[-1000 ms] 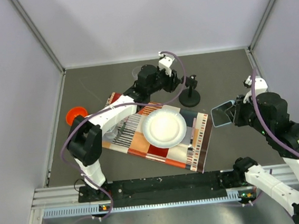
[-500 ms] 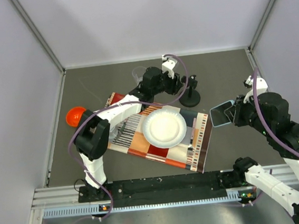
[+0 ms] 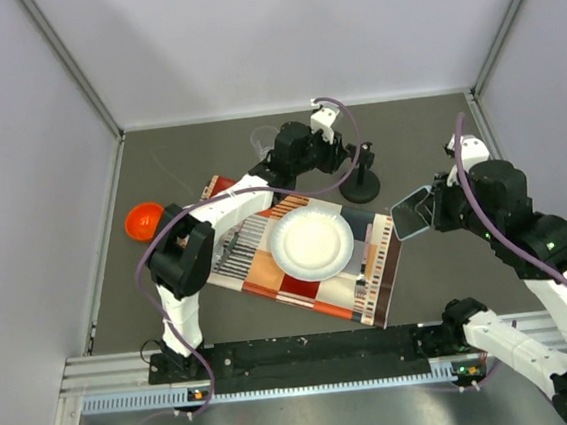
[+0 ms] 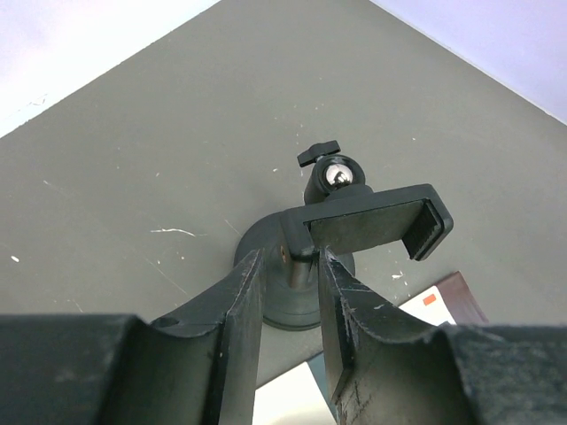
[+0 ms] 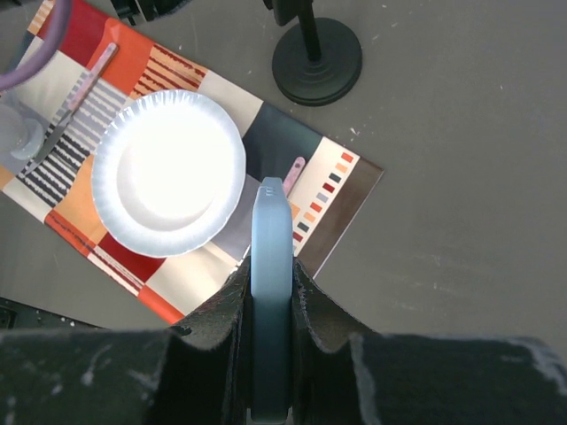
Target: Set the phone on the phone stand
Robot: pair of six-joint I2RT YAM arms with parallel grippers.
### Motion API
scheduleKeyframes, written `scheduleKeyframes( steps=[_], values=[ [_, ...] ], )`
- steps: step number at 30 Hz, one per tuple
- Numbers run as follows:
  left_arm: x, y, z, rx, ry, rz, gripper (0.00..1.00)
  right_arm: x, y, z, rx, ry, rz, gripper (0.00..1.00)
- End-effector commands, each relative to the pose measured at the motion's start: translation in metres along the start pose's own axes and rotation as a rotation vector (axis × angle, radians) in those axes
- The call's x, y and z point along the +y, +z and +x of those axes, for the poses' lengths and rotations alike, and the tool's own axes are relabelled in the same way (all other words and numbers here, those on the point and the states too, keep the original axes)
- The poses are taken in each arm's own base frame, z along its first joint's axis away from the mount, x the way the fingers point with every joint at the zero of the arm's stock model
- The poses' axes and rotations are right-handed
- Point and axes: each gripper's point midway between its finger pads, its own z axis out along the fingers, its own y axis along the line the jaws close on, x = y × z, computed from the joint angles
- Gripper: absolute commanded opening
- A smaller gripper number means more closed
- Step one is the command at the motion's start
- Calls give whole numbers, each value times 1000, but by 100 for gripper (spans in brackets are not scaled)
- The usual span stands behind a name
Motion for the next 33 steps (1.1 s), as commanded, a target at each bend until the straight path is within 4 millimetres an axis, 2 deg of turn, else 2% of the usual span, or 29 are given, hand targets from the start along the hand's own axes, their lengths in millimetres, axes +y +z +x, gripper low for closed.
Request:
scheduleKeyframes(
  steps=[1, 8, 10, 13, 17, 18, 19, 21, 23, 27, 29, 30, 32, 33],
  values=[
    [-5, 5, -23, -66, 34, 26, 35, 22, -14, -56, -171, -17, -88, 0],
    [-6, 6, -23, -71, 37, 37, 38, 29, -8, -68, -171, -26, -105, 0],
    [-7, 7, -23, -72, 39, 40, 42, 28, -3, -69, -166, -38, -97, 0],
    [-7, 8, -22, -70, 41, 45, 41, 25, 7, -74, -152, -68, -62, 0],
    [-10, 9, -21, -72, 59, 67, 27, 19, 17, -86, -152, -139, -17, 0],
    [-10, 9, -21, -73, 64, 70, 26, 20, 16, -93, -165, -149, -18, 0],
    [-10, 10, -19, -72, 70, 71, 24, 21, 23, -94, -147, -160, -15, 0],
    [-8, 9, -20, -76, 76, 62, 16, 25, 24, -104, -162, -182, -24, 0],
    [-6, 9, -19, -80, 89, 54, 6, 29, 35, -107, -150, -229, -44, 0],
    [-10, 3, -27, -108, 137, 73, 0, 35, 44, -119, -163, -292, -66, 0],
    [-15, 1, -24, -96, 166, 113, 0, 40, 49, -121, -170, -373, -100, 0],
    [-25, -4, -26, -101, 180, 177, 0, 45, 52, -119, -166, -411, -137, 0],
    [-30, -9, -23, -93, 217, 225, 0, 51, 55, -120, -179, -511, -194, 0],
    [-30, -10, -23, -90, 245, 242, 0, 54, 59, -114, -173, -542, -229, 0]
  ],
)
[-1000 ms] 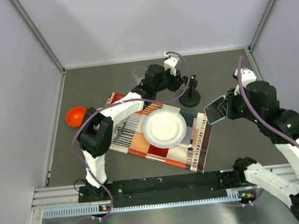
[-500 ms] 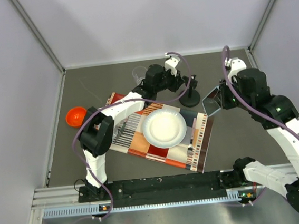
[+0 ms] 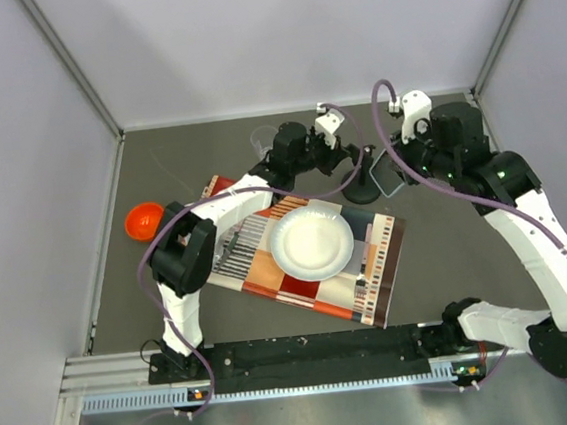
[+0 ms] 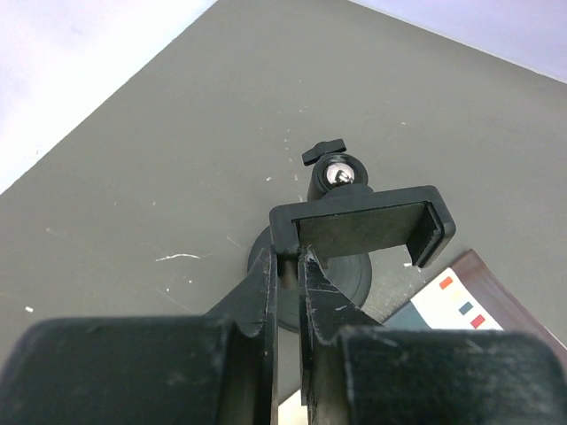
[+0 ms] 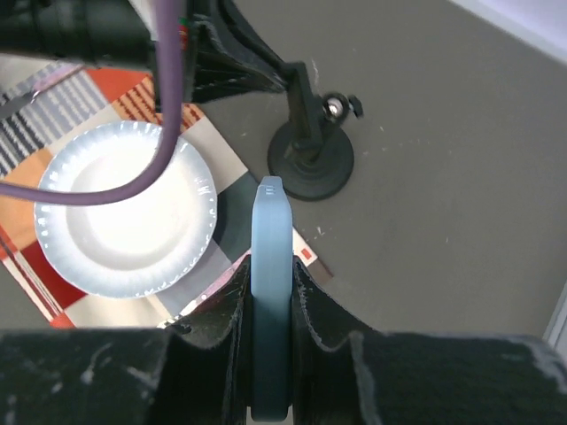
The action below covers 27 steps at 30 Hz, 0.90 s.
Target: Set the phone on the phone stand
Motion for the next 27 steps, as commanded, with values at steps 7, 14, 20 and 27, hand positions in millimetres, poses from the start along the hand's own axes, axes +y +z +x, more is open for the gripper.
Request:
scheduleKeyframes(
  steps=[7, 14, 20, 27],
  values=[
    [-17, -23, -15, -3, 135, 288, 0, 10, 13, -24, -217, -451, -248, 0],
    [-27, -28, -18, 21, 144, 356, 0, 50, 9, -16, -278, -589, -540, 0],
    [-27, -26, -17, 32, 149, 366, 0, 72, 10, -26, -351, -653, -705, 0],
    [-20, -11, -38, -49, 95, 326, 0, 57, 37, -38, -311, -736, -655, 0]
  ],
)
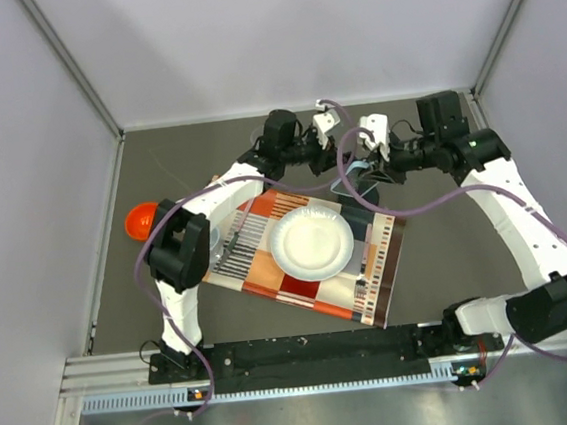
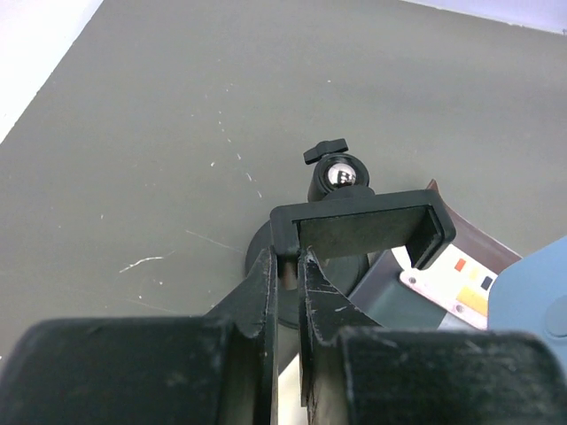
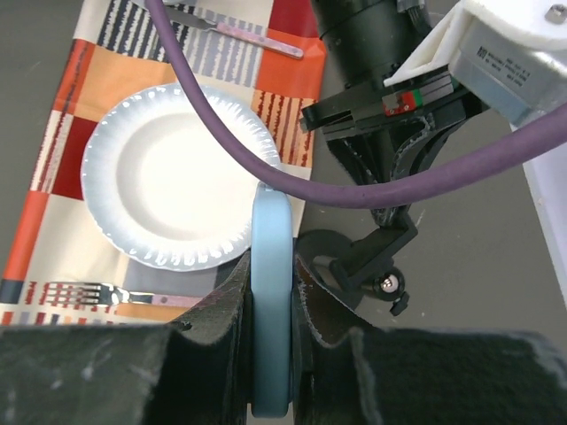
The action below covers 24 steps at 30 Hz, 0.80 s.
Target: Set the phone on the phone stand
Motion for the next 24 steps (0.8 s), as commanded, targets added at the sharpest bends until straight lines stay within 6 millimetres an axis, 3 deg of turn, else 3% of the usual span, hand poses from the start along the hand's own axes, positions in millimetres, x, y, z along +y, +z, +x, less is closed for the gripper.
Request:
scheduleKeyframes(
  steps=[1, 6, 9, 13, 19, 24],
  values=[
    [2, 8, -53, -135, 34, 38, 0, -27, -5, -33, -61, -167, 27, 0],
    [8, 19, -47, -105, 39, 60, 0, -42, 7, -24, -24, -177, 12, 0],
    [10, 24, -57, -119, 51, 75, 0, -49, 14, -20, -14, -180, 6, 0],
    [12, 29, -52, -111, 45, 84, 0, -56, 17, -27, -34, -202, -1, 0],
    [7, 30, -43, -97, 38, 119, 0, -75, 28, -25, -9, -232, -1, 0],
    [-7, 28, -35, -75, 75, 197, 0, -79, 38, -23, -6, -260, -54, 0]
  ],
)
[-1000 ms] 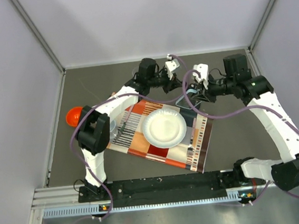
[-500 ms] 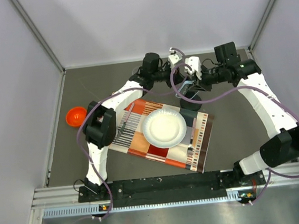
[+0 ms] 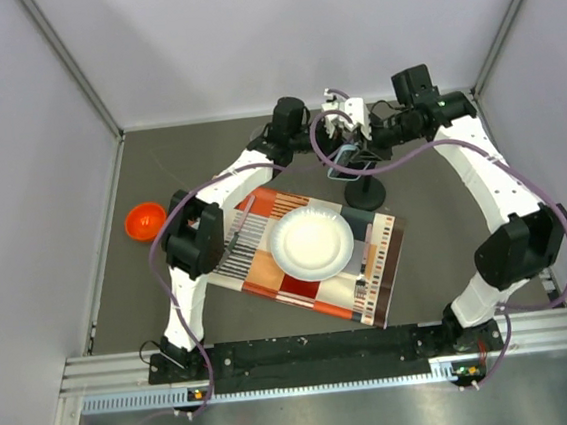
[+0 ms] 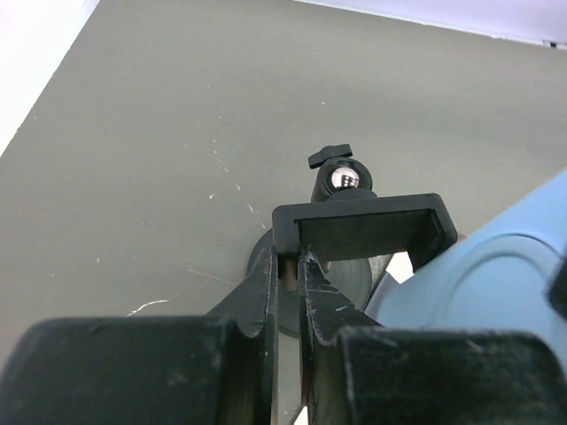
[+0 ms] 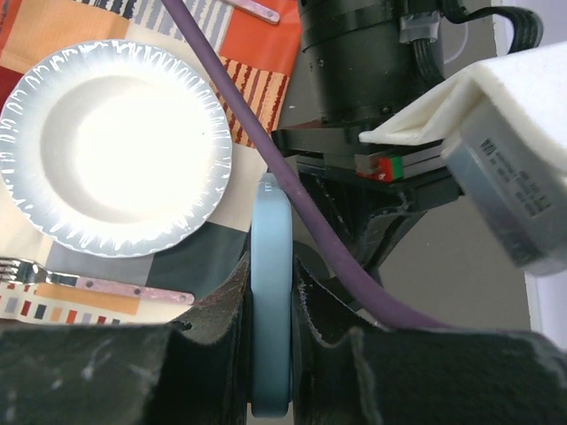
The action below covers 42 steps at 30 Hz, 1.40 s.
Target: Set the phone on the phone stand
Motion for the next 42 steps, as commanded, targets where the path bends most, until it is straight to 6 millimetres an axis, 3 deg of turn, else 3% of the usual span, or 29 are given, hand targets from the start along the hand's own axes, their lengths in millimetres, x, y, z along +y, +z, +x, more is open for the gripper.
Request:
scheduleKeyframes(
  steps=[1, 11, 16, 20, 22, 24, 30, 36, 38, 42],
  values=[
    [-24, 0, -23, -42, 111, 130, 0, -28, -7, -42, -101, -195, 39, 0],
    [-21, -3, -23, -42, 116, 161, 0, -42, 12, -25, -68, -216, 4, 0],
    [-18, -4, -24, -40, 132, 143, 0, -38, 12, -18, -56, -184, -10, 0],
    [3, -6, -27, -55, 127, 14, 0, -35, 10, -8, -30, -134, -6, 0],
    [17, -7, -41, -106, 128, -66, 0, -36, 9, -4, -15, -97, 2, 0],
    [31, -10, -43, -122, 98, -160, 0, -37, 6, -1, 3, -30, 14, 0],
    [66, -27, -52, -197, 72, -408, 0, -46, -3, 21, 90, 168, 76, 0],
    [70, -36, -56, -225, 50, -472, 0, -42, -2, 36, 130, 353, 106, 0],
    [75, -45, -55, -228, 33, -529, 0, -44, -5, 49, 181, 414, 154, 0],
    [84, -61, -54, -264, -19, -639, 0, -46, -13, 54, 213, 536, 253, 0]
  ],
)
